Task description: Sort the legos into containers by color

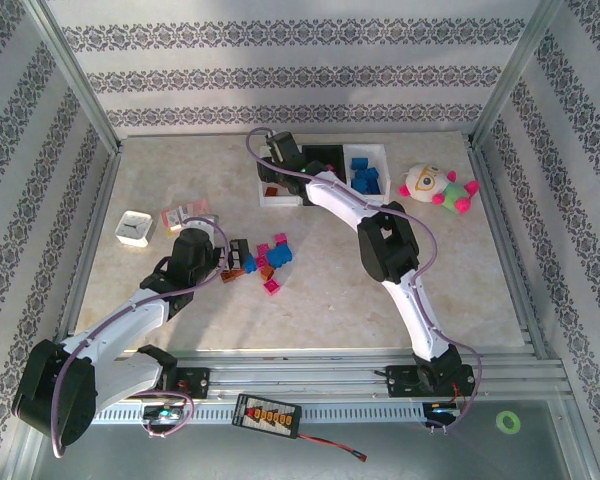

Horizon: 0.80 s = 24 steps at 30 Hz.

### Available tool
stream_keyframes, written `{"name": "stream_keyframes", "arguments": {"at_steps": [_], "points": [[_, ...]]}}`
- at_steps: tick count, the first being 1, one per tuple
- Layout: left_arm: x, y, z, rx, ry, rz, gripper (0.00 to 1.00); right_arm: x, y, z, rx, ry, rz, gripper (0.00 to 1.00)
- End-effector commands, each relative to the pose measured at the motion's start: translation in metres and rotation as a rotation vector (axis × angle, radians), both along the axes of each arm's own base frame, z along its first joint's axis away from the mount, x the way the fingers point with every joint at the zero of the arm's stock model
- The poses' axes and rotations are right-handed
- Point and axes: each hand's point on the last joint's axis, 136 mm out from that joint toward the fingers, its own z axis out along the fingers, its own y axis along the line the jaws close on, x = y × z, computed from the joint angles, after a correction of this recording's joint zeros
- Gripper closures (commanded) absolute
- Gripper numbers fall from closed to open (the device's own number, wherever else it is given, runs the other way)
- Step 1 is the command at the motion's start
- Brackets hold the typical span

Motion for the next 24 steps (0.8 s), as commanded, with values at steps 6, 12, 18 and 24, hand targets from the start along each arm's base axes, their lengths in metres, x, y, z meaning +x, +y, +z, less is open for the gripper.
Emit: {"name": "stream_keyframes", "arguments": {"at_steps": [6, 12, 18, 24], "points": [[-0.002, 0.021, -0.009, 0.053, 0.117, 0.152, 0.01, -0.032, -0.009, 0.057, 0.02, -0.054, 0.08, 0.24], [-0.01, 0.033, -0.023, 0.07, 0.236, 0.239, 0.01, -0.109, -0.024, 0.054, 0.002, -0.003, 0.154, 0.21], [-0.008, 0.034, -0.025, 0.033, 0.27, 0.267, 0.01, -0.215, -0.04, 0.009, -0.082, 0.128, 0.232, 0.19], [-0.005, 0.037, -0.025, 0.023, 0.285, 0.273, 0.01, -0.296, -0.033, -0.027, -0.139, 0.251, 0.318, 0.19]]}}
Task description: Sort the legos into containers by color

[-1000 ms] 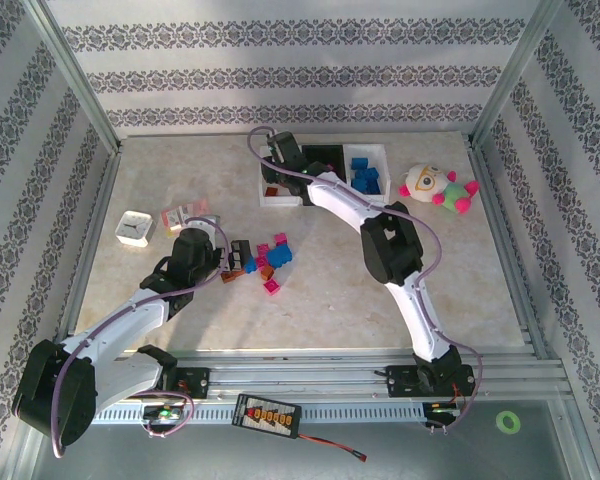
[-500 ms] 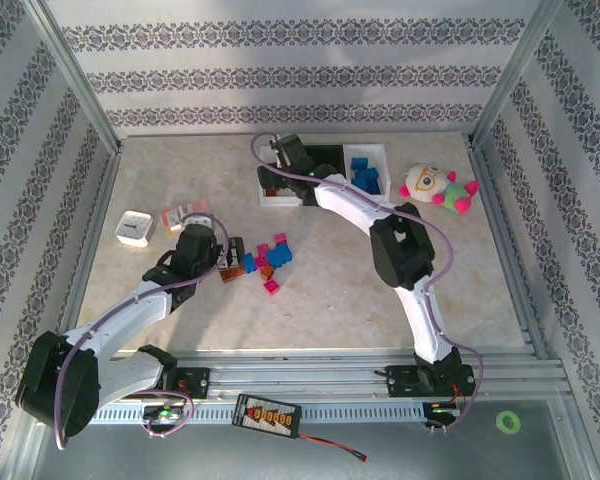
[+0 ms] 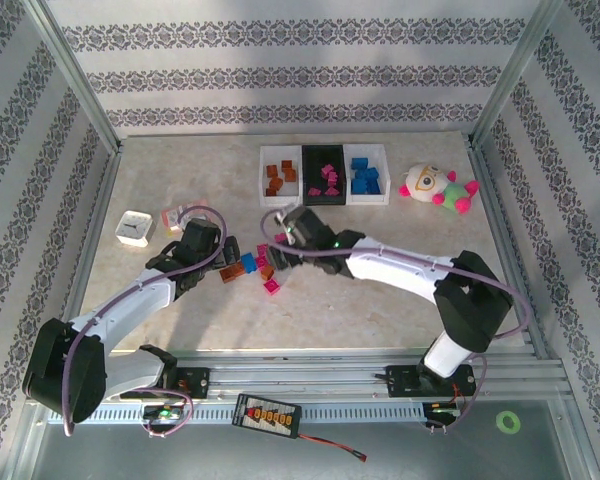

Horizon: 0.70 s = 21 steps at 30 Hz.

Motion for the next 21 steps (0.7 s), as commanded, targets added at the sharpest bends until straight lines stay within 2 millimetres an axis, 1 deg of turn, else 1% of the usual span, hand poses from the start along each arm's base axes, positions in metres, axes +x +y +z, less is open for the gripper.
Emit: {"name": "stream_keyframes", "arguments": {"at_steps": [1, 3, 5, 8, 13, 18, 21], "points": [[0.003, 0.003, 0.005, -0.012, 0.015, 0.021, 0.01, -0.029, -0.001, -0.016, -0.028, 0.063, -0.003, 0.19], [0.005, 0.003, 0.005, -0.01, 0.013, 0.018, 0.01, -0.04, 0.005, -0.029, -0.038, 0.107, 0.007, 0.21], [0.005, 0.002, 0.006, -0.012, 0.012, 0.013, 0.01, -0.044, 0.012, -0.038, -0.042, 0.145, 0.01, 0.23], [0.005, 0.001, 0.006, -0.019, 0.013, 0.011, 0.01, -0.044, 0.021, -0.05, -0.056, 0.171, 0.016, 0.27], [0.001, 0.001, 0.004, -0.014, 0.019, -0.002, 0.01, -0.047, 0.03, -0.07, -0.111, 0.234, 0.034, 0.3], [-0.001, 0.002, 0.002, -0.015, 0.021, 0.004, 0.01, -0.05, 0.039, -0.081, -0.142, 0.26, 0.058, 0.34], [-0.001, 0.001, 0.001, -0.026, 0.018, 0.005, 0.01, -0.052, 0.04, -0.088, -0.154, 0.28, 0.06, 0.39]]}}
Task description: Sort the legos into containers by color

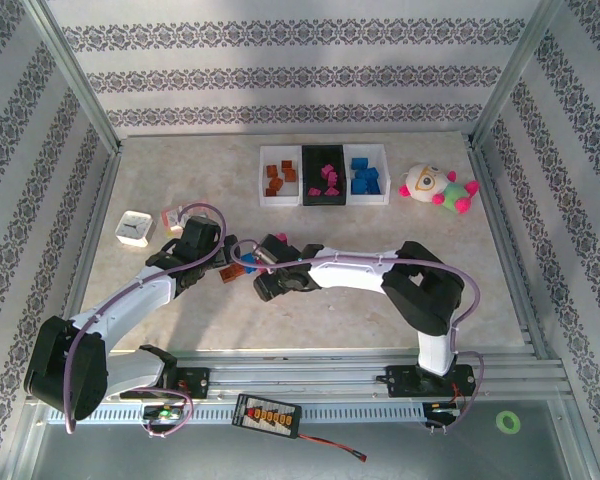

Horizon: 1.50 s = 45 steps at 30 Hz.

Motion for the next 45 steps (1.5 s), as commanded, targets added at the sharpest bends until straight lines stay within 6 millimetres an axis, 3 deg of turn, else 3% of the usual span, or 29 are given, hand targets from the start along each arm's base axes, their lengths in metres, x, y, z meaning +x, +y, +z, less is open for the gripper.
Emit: {"name": "stream_keyframes", "arguments": {"at_steps": [1, 10, 18, 21, 26, 30, 35, 39, 45], "points": [[-0.003, 0.005, 0.001, -0.012, 0.003, 0.015, 0.01, -0.006, 0.002, -0.009, -0.032, 0.042, 0.005, 0.41], [-0.001, 0.004, 0.002, -0.008, -0.004, 0.01, 0.01, -0.003, -0.005, -0.004, -0.056, 0.027, -0.022, 0.58], [0.008, -0.021, 0.015, -0.06, -0.085, -0.133, 0.01, 0.017, -0.032, 0.052, 0.018, -0.103, -0.124, 0.66], [0.011, -0.038, 0.025, -0.076, -0.157, -0.21, 0.01, 0.041, -0.051, 0.08, 0.073, -0.172, -0.204, 0.69], [0.012, -0.068, 0.039, -0.072, -0.233, -0.359, 0.01, 0.099, -0.081, 0.124, 0.174, -0.267, -0.334, 0.71], [0.006, -0.089, 0.046, -0.035, -0.262, -0.472, 0.01, 0.151, -0.102, 0.142, 0.196, -0.331, -0.399, 0.71], [0.006, -0.096, 0.045, -0.037, -0.259, -0.489, 0.01, 0.211, -0.114, 0.141, 0.231, -0.337, -0.456, 0.73], [0.006, -0.096, 0.042, -0.035, -0.243, -0.48, 0.01, 0.253, -0.121, 0.123, 0.211, -0.331, -0.501, 0.75], [0.006, -0.092, 0.041, -0.037, -0.227, -0.448, 0.01, 0.289, -0.119, 0.098, 0.161, -0.335, -0.503, 0.75]]}}
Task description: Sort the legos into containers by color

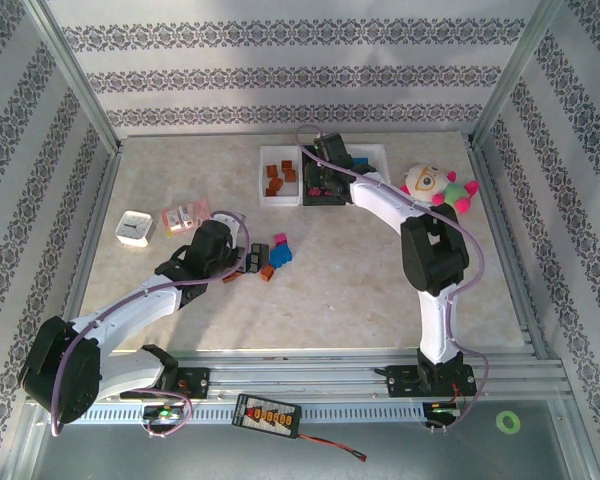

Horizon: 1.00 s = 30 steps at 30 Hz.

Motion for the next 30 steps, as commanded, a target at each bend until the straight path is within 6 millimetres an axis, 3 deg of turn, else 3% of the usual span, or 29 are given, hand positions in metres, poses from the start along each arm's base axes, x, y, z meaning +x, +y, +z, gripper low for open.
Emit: {"name": "stream_keyframes", "arguments": {"at_steps": [1, 7, 13, 17, 23, 30], "points": [[0.004, -0.004, 0.01, -0.008, -0.019, 0.011, 0.01, 0.012, 0.004, -0.002, -0.03, -0.011, 0.019, 0.75], [0.003, 0.008, 0.004, 0.01, 0.015, 0.083, 0.01, 0.017, -0.001, -0.003, -0.052, -0.027, -0.005, 0.68], [0.006, 0.047, -0.002, -0.024, 0.056, 0.343, 0.01, 0.012, -0.007, 0.012, -0.052, -0.053, -0.005, 0.38], [-0.006, 0.08, -0.019, -0.113, 0.198, 0.538, 0.01, -0.001, -0.006, 0.032, -0.025, -0.079, 0.024, 0.28], [-0.029, 0.097, -0.037, -0.039, 0.383, 0.595, 0.01, -0.046, 0.006, 0.05, -0.012, -0.107, 0.134, 0.22], [-0.051, 0.101, -0.056, -0.006, 0.534, 0.661, 0.01, -0.127, 0.03, 0.042, 0.011, -0.086, 0.272, 0.19]]}}
